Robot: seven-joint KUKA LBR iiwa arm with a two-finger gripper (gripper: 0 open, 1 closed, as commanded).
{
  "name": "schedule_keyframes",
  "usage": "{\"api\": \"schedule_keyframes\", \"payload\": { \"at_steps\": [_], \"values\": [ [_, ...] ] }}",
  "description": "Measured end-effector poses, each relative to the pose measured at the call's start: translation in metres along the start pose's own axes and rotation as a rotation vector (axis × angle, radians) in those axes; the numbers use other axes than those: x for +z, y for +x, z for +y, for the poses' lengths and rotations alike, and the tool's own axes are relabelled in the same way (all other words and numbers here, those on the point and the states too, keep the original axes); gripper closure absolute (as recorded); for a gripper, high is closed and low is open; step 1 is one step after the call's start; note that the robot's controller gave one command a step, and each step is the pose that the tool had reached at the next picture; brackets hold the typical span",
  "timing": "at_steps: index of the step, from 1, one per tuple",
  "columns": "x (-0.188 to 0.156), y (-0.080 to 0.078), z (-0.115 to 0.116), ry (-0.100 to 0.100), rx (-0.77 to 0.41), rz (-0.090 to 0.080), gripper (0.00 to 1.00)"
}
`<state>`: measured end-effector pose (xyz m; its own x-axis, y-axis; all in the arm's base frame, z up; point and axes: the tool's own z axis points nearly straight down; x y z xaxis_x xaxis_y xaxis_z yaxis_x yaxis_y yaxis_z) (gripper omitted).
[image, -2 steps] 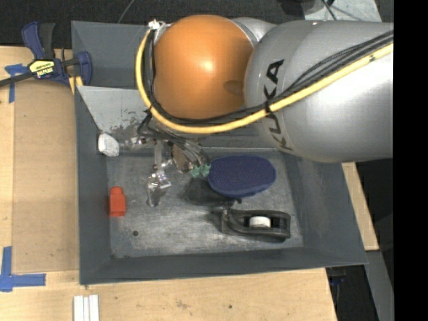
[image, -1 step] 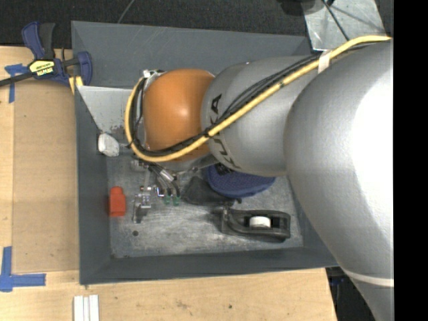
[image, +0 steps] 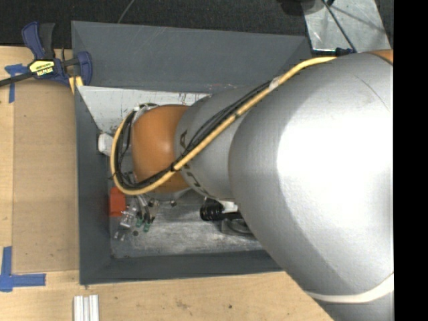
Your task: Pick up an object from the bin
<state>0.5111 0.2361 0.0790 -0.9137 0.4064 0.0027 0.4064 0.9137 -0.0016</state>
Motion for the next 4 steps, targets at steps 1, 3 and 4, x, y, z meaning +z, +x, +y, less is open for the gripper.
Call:
{"api": "schedule_keyframes", "payload": {
  "at_steps": [1,3,4],
  "values": [
    [-0.002,-0.002,0.000,-0.003,0.002,-0.004,1.00],
    [-0.220,-0.030,-0.060,-0.008,0.077,-0.011,1.00],
    [-0.215,-0.028,-0.059,-0.002,0.073,-0.005,0.00]
  ]
}}
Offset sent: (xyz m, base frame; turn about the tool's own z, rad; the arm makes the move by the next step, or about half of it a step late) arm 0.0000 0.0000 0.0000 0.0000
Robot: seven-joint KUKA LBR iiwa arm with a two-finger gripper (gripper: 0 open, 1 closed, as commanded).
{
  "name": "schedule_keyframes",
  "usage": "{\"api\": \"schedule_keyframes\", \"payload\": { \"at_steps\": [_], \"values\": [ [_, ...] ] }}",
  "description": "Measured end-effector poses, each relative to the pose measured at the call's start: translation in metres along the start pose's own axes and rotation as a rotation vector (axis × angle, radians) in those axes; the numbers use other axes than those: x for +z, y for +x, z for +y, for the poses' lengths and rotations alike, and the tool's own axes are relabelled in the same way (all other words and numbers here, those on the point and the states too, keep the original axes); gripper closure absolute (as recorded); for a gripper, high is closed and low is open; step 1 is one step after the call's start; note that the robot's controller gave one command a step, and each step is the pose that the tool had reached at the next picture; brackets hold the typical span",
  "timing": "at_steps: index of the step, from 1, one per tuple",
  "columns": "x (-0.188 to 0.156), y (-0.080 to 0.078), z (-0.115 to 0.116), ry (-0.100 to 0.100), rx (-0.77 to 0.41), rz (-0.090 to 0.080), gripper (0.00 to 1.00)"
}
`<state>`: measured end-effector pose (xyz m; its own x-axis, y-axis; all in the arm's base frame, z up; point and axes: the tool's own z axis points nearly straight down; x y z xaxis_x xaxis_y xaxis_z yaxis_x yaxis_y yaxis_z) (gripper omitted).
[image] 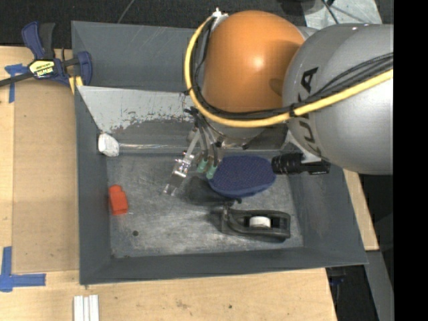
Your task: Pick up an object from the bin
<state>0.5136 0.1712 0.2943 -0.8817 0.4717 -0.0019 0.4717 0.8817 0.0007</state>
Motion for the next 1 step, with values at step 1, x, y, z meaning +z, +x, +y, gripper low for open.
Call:
{"api": "schedule_keyframes", "payload": {
  "at_steps": [1],
  "values": [
    [0.1568,-0.0869,-0.0730,0.005,-0.227,0.004,0.00]
  ]
}}
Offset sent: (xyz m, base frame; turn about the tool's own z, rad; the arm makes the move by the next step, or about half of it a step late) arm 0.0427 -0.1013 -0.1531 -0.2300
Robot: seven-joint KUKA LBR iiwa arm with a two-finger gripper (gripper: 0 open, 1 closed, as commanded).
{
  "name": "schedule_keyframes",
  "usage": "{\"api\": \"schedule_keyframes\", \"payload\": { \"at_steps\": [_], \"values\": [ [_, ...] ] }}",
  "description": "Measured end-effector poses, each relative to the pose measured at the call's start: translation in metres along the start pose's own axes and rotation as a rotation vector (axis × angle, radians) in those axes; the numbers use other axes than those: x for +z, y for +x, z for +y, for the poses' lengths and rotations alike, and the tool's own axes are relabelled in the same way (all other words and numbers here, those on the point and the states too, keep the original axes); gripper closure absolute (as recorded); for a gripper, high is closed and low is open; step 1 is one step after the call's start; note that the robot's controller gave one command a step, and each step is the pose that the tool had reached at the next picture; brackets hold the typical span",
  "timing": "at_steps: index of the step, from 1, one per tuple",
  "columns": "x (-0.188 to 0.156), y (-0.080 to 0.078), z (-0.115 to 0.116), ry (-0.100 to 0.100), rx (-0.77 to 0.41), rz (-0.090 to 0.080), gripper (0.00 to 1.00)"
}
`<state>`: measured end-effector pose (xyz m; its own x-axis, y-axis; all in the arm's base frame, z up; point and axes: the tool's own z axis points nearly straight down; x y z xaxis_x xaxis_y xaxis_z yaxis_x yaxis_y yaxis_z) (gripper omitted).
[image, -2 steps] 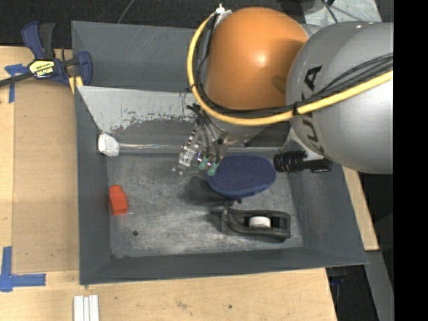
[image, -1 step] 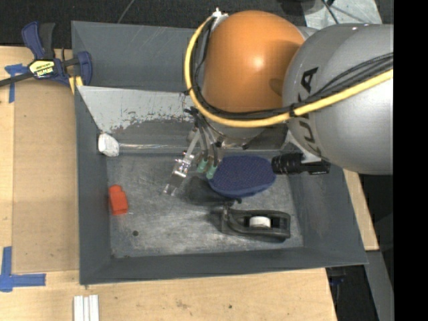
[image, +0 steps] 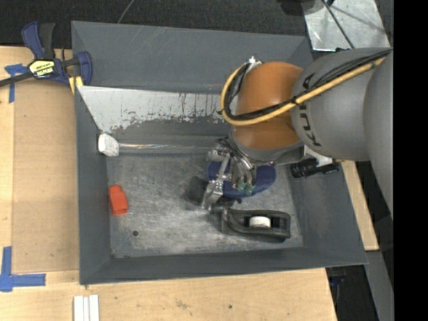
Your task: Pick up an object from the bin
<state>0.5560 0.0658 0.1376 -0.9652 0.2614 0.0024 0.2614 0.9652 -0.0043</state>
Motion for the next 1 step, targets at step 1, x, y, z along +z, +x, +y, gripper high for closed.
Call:
{"api": "schedule_keyframes", "payload": {
  "at_steps": [1],
  "values": [
    [0.0623,-0.0094,-0.0161,-0.014,0.177,-0.013,0.00]
  ]
}}
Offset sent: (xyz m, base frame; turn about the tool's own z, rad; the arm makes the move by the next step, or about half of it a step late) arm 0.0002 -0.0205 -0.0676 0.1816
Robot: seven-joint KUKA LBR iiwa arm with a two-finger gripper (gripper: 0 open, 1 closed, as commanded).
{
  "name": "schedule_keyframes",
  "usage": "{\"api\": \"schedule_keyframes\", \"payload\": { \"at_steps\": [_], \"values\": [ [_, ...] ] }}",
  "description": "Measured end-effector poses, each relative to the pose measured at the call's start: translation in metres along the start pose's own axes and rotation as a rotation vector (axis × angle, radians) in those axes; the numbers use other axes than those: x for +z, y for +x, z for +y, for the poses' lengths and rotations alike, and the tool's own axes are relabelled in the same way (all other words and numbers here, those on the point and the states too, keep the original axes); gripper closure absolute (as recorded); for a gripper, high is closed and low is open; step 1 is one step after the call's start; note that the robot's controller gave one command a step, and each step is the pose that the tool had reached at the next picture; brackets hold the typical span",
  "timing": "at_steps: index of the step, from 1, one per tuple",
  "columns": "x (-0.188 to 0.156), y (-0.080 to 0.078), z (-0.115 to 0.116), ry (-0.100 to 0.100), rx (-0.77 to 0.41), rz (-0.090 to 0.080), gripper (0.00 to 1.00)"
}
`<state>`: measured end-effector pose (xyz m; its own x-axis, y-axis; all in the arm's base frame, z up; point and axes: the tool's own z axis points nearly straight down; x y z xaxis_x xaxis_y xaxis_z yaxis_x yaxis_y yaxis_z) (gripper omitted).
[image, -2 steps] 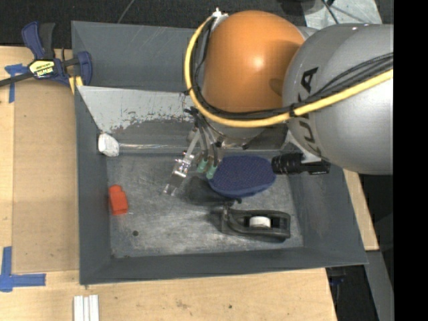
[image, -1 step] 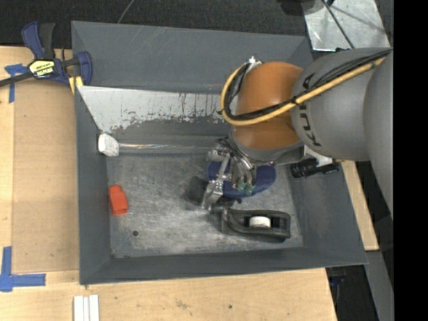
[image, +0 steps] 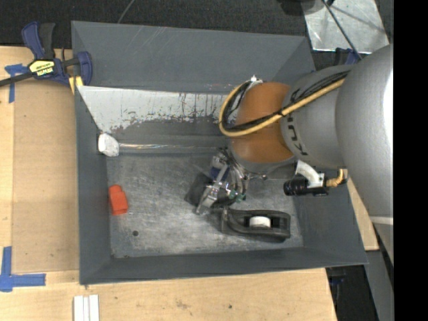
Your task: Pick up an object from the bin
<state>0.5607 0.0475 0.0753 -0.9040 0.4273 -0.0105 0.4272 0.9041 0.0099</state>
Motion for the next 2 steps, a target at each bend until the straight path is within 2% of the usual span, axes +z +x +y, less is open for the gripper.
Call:
{"api": "schedule_keyframes", "payload": {
  "at_steps": [1,2],
  "values": [
    [-0.003,-0.005,0.000,-0.003,0.004,-0.016,1.00],
    [-0.279,0.003,-0.025,0.005,0.184,-0.001,1.00]
  ]
}}
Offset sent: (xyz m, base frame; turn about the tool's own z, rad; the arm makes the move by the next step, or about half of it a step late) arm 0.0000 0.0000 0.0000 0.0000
